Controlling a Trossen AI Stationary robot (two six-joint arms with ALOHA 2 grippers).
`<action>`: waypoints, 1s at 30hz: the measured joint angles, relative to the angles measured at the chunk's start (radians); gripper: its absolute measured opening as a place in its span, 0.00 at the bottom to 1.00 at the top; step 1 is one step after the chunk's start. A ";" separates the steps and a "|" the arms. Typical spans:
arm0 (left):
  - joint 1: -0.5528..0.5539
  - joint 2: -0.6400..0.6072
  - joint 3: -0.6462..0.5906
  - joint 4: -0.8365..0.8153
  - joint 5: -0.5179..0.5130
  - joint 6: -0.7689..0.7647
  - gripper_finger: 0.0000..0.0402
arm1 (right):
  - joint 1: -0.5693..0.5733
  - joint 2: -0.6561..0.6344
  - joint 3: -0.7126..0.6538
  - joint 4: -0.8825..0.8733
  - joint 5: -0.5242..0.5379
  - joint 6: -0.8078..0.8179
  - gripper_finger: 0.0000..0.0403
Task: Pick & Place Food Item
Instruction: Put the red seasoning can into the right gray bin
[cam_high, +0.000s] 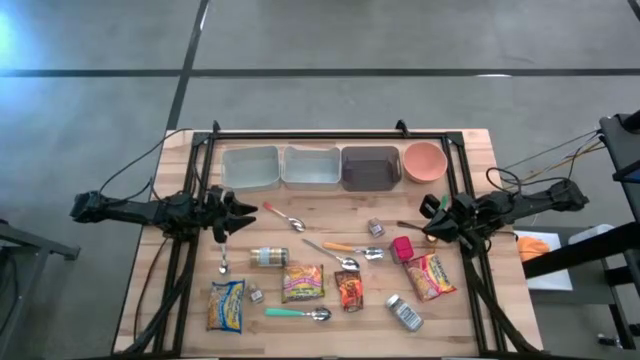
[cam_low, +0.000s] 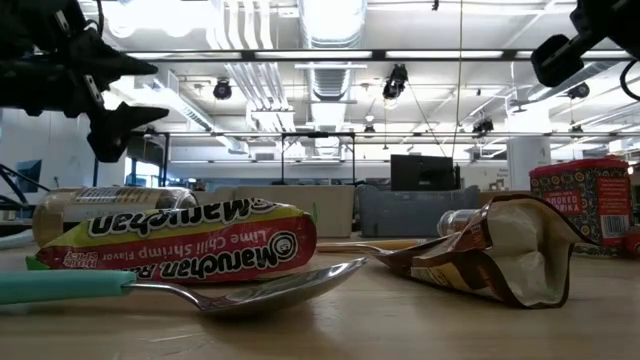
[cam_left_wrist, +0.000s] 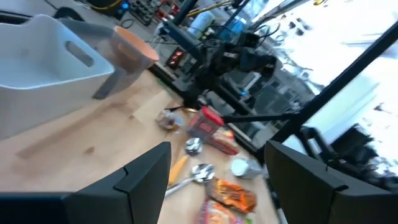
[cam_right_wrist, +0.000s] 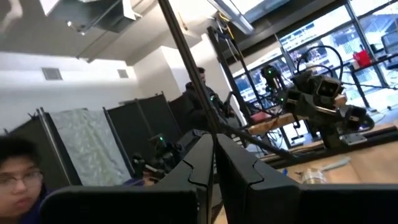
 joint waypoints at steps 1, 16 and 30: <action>0.000 0.000 0.000 0.011 0.007 -0.011 0.65 | 0.000 0.000 0.000 0.000 0.000 -0.006 0.04; -0.026 0.245 0.276 -0.039 0.054 -0.109 0.65 | 0.000 0.049 0.041 -0.126 0.170 0.099 0.04; -0.026 0.608 0.612 -0.247 0.050 0.216 0.65 | 0.000 0.298 0.649 -1.201 0.322 0.360 0.04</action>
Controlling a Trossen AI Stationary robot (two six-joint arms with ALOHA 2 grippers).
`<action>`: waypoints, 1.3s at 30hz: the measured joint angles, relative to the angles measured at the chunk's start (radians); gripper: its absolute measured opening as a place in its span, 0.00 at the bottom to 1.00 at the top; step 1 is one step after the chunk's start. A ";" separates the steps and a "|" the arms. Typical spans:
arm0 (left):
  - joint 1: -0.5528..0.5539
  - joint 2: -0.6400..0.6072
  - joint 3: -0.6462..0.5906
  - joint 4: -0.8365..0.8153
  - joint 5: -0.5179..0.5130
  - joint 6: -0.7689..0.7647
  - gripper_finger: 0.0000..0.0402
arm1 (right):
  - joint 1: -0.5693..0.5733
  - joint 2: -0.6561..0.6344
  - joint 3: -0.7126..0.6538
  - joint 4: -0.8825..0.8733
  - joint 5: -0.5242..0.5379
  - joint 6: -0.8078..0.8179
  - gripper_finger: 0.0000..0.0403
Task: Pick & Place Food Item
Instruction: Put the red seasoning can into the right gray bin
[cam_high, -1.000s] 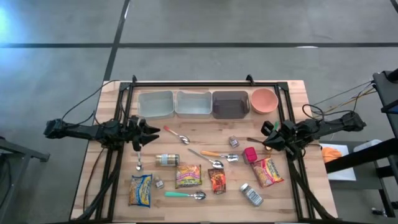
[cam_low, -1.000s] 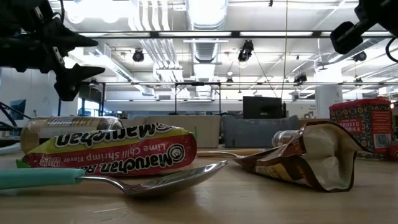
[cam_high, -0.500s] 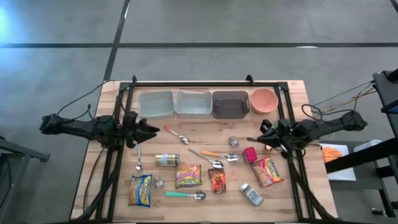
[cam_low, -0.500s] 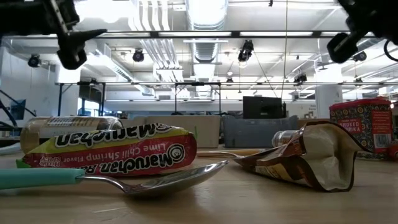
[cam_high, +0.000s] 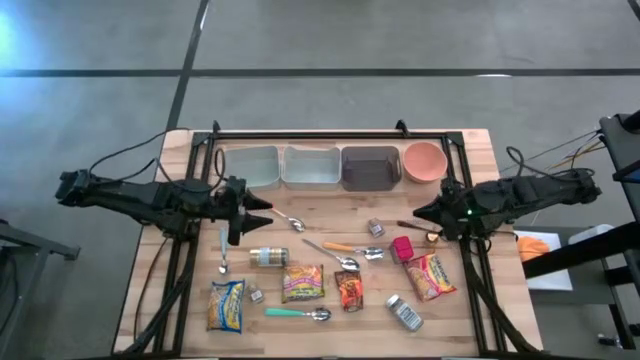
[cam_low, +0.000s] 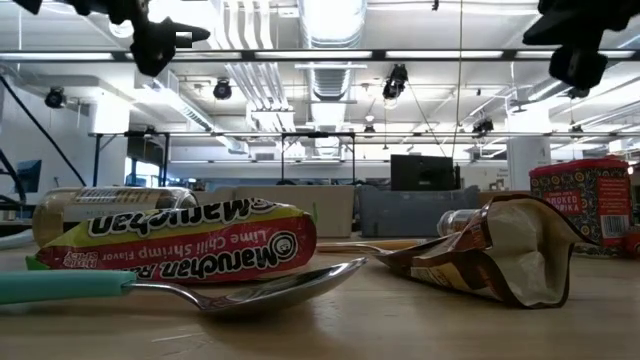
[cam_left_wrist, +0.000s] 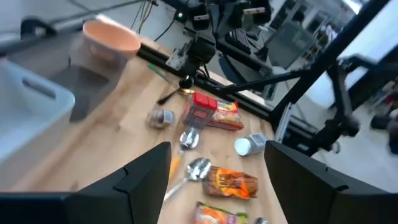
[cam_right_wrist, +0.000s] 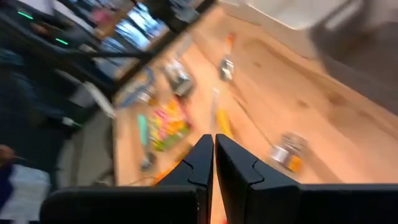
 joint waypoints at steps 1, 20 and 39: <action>0.000 0.003 0.008 0.000 -0.004 0.022 0.65 | 0.000 0.025 0.033 -0.051 0.014 0.010 0.04; 0.001 -0.005 0.013 -0.108 -0.201 0.168 0.65 | 0.000 0.428 0.205 -0.236 0.026 0.326 0.04; 0.035 -0.004 0.059 -0.137 -0.237 0.464 0.65 | -0.023 0.677 0.221 -0.439 -0.136 0.576 0.06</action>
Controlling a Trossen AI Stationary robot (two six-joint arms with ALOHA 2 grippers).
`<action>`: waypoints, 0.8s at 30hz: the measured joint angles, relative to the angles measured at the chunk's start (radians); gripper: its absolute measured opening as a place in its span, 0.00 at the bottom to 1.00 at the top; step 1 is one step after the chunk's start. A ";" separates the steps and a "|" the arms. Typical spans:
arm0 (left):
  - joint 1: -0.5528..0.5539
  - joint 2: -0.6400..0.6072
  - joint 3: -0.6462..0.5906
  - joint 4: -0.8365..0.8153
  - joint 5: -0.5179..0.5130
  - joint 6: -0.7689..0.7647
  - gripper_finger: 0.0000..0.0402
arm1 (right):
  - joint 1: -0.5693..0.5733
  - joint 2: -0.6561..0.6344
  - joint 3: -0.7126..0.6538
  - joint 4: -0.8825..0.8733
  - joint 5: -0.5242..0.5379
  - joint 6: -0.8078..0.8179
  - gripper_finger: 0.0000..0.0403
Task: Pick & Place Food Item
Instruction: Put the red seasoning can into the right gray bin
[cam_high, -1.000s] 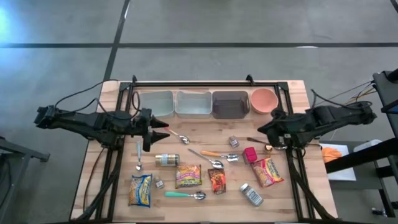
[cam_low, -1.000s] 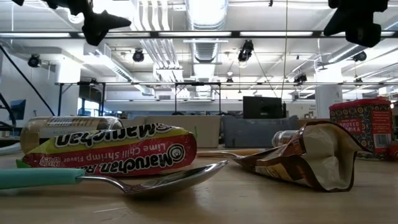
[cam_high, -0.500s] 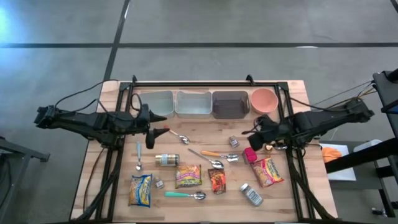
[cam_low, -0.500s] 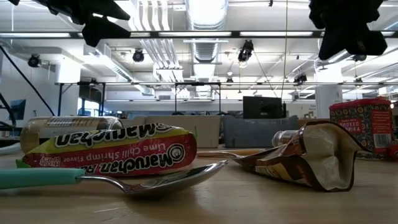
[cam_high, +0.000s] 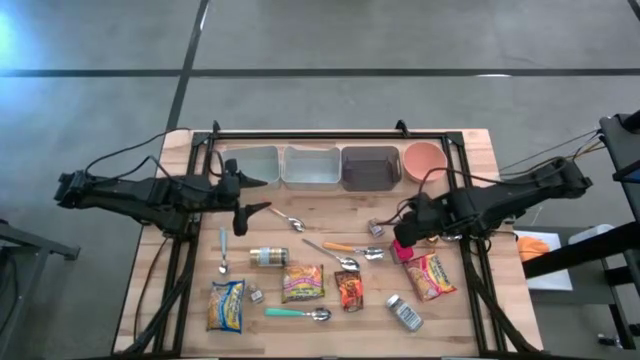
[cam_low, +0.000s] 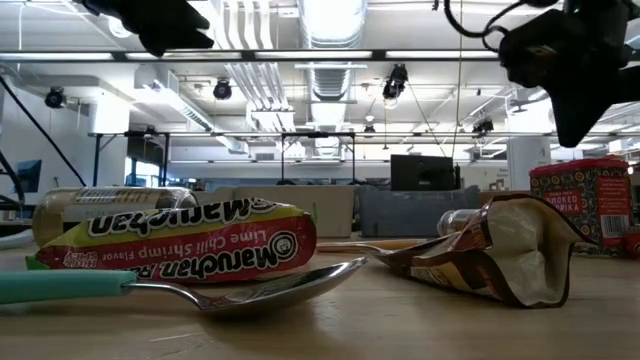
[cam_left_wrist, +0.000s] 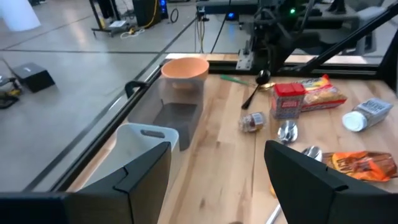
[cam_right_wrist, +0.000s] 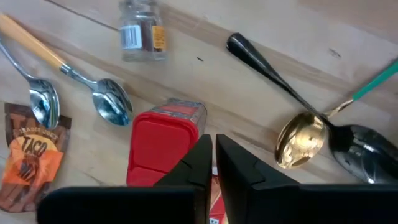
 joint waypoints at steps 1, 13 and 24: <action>0.004 0.000 0.000 -0.008 0.000 -0.001 0.65 | -0.005 0.002 0.000 0.000 -0.009 -0.002 0.08; 0.009 0.003 -0.009 -0.039 0.000 -0.043 0.65 | -0.067 -0.033 -0.001 0.027 -0.025 -0.058 0.56; 0.009 0.007 -0.009 -0.045 0.000 -0.104 0.65 | -0.041 0.050 0.003 0.058 -0.097 0.090 0.73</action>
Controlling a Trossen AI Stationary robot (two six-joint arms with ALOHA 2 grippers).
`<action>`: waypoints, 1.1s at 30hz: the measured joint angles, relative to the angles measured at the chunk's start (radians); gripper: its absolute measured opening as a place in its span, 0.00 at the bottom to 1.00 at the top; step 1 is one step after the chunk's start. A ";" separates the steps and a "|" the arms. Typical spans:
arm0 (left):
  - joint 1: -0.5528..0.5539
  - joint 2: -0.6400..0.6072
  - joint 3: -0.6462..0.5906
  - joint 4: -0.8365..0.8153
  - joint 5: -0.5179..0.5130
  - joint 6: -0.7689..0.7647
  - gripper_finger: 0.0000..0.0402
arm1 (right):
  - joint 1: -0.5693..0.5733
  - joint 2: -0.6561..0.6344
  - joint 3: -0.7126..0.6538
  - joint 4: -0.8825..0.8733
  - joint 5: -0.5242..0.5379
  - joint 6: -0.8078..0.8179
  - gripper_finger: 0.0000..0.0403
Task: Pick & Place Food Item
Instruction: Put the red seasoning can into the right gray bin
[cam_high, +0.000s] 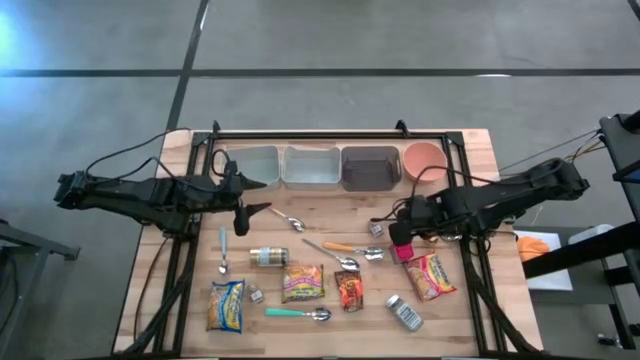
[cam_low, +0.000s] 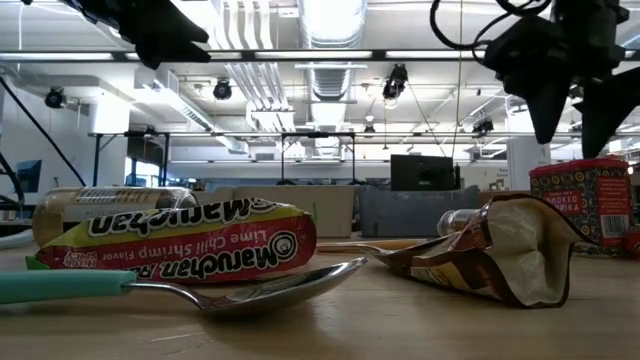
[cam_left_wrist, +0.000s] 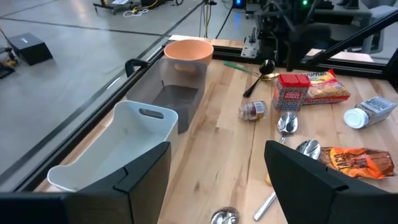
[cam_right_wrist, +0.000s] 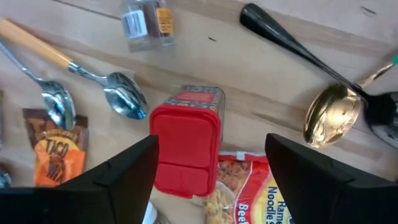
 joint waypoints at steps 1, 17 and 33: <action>0.000 0.000 0.000 -0.001 0.000 0.000 0.65 | 0.000 0.012 0.006 0.001 0.000 -0.001 0.73; 0.000 0.000 0.000 -0.042 0.000 -0.001 0.65 | 0.045 0.250 0.146 -0.052 0.011 -0.057 0.73; 0.001 0.000 -0.003 -0.041 0.001 -0.004 0.65 | 0.100 0.291 0.115 -0.051 0.077 -0.011 0.73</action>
